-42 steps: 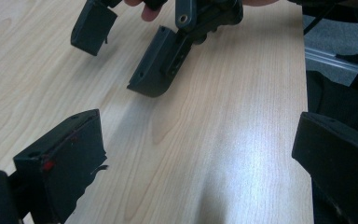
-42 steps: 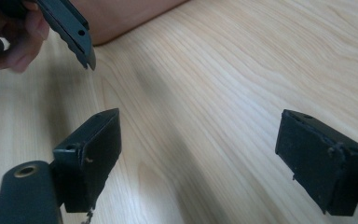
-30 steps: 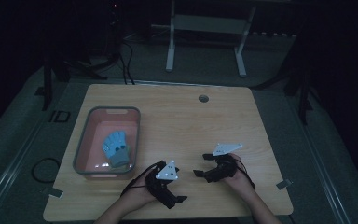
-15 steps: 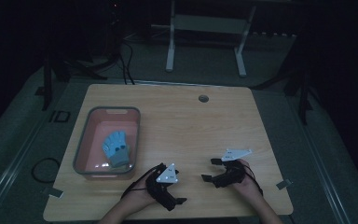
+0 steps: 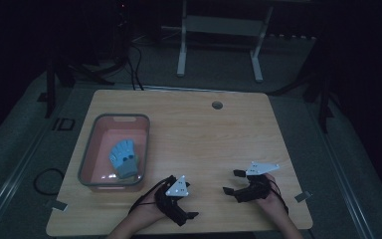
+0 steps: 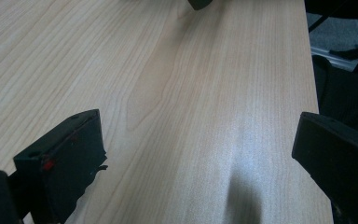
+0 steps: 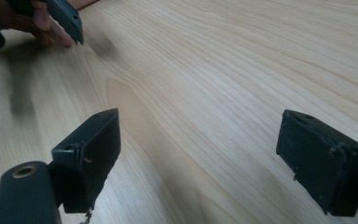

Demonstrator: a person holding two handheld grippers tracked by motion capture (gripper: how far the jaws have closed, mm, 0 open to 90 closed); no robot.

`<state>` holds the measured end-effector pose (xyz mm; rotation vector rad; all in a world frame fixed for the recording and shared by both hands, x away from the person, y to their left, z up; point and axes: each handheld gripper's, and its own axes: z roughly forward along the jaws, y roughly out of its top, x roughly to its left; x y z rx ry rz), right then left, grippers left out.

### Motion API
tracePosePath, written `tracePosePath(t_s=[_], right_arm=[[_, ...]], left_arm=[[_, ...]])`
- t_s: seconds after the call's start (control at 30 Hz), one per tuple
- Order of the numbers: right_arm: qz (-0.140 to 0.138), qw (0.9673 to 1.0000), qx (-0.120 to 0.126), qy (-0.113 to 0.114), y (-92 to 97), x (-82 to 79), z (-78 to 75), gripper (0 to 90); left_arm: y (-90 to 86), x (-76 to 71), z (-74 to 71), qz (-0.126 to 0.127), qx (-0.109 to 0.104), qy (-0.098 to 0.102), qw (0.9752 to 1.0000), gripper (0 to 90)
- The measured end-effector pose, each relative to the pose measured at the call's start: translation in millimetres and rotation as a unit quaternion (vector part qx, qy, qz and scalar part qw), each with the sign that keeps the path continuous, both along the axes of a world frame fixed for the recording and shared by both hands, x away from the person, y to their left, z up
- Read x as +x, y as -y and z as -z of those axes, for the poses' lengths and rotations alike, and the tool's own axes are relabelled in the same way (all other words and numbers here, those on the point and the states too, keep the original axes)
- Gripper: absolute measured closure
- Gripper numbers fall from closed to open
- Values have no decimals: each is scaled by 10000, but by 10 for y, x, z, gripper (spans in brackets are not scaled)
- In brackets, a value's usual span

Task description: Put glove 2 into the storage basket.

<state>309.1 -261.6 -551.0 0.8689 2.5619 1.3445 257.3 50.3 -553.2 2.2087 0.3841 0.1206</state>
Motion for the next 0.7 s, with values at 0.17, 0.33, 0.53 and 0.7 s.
tracePosePath(t_s=[0.17,0.33,0.53,0.7], right_arm=[[134,9998,-82,111,92,0,-10,137],[223,9997,4,77,155,24,0,137],[194,9997,-75,115,140,31,17,137],[203,9998,-37,73,150,38,17,137]], left_arm=[[-23,-8,8,-48,-47,-1,10000,26],[-54,-8,25,-136,-115,17,9998,26],[-75,-3,33,-164,-156,18,9997,26],[-74,-6,35,-154,-143,32,9998,26]])
